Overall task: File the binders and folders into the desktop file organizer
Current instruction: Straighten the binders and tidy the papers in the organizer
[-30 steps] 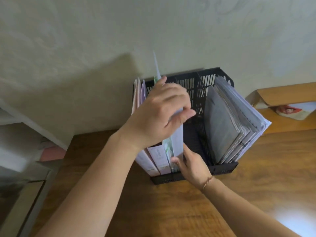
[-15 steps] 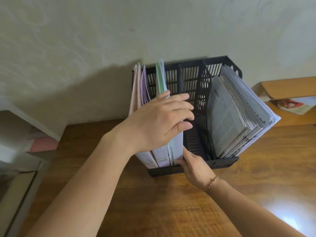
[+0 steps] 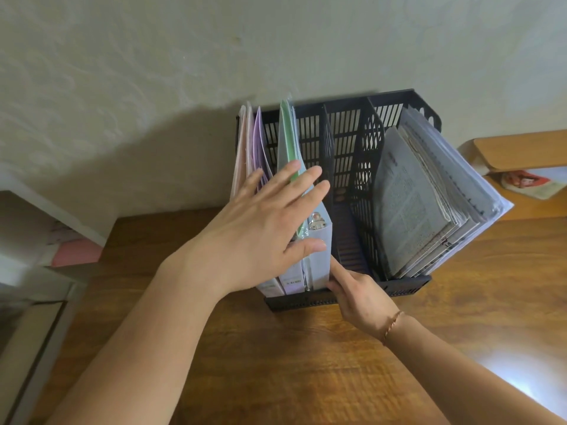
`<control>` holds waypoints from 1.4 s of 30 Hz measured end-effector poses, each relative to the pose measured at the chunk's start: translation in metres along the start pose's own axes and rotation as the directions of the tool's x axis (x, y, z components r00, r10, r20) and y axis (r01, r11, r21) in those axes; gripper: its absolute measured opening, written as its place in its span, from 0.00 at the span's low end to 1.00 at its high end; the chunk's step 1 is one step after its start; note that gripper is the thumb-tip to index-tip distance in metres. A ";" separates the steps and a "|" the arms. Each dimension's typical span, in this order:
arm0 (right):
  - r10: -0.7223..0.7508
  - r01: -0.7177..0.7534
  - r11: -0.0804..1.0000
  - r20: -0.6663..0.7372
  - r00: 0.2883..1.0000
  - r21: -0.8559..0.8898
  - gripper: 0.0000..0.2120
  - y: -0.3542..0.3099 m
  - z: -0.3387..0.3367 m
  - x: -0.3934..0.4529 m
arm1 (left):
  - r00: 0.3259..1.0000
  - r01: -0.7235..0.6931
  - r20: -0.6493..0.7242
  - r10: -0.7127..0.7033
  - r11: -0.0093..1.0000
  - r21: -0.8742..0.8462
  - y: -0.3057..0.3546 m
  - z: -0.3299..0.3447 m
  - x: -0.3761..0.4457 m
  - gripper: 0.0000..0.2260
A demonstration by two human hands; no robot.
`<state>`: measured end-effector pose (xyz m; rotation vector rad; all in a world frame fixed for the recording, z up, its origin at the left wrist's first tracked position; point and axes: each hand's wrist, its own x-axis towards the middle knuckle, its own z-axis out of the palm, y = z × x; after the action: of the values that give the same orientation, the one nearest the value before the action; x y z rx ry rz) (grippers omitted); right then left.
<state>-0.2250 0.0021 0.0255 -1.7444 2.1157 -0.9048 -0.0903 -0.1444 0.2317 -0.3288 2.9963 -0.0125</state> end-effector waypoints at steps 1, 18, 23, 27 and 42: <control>-0.007 0.007 1.000 -0.007 1.000 -0.006 0.29 -0.001 -0.001 0.000 | 1.000 0.005 -0.027 -0.006 1.000 -0.003 0.001 0.002 0.000 0.34; -0.128 0.145 0.988 -0.239 0.963 0.055 0.38 -0.032 -0.066 0.024 | 0.767 -0.022 -0.640 -0.035 0.996 -0.081 0.007 0.036 -0.019 0.22; -0.387 0.368 0.917 -0.119 0.915 -0.152 0.24 -0.066 -0.124 0.053 | 0.838 0.000 -0.536 -0.101 0.983 -0.186 0.010 0.025 -0.020 0.20; -0.382 0.376 0.914 -0.008 0.924 -0.152 0.25 -0.071 -0.131 0.060 | 0.875 0.060 -0.452 -0.174 0.965 -0.254 0.013 0.019 -0.021 0.21; -0.337 0.332 0.921 0.014 0.942 -0.203 0.23 -0.085 -0.132 0.052 | 0.847 -0.003 -0.495 -0.191 0.931 -0.365 0.023 0.013 -0.018 0.13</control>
<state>-0.2438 -0.0154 0.1890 -2.2610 2.0166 -0.8121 -0.0761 -0.1177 0.2203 -0.6010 3.5153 0.5208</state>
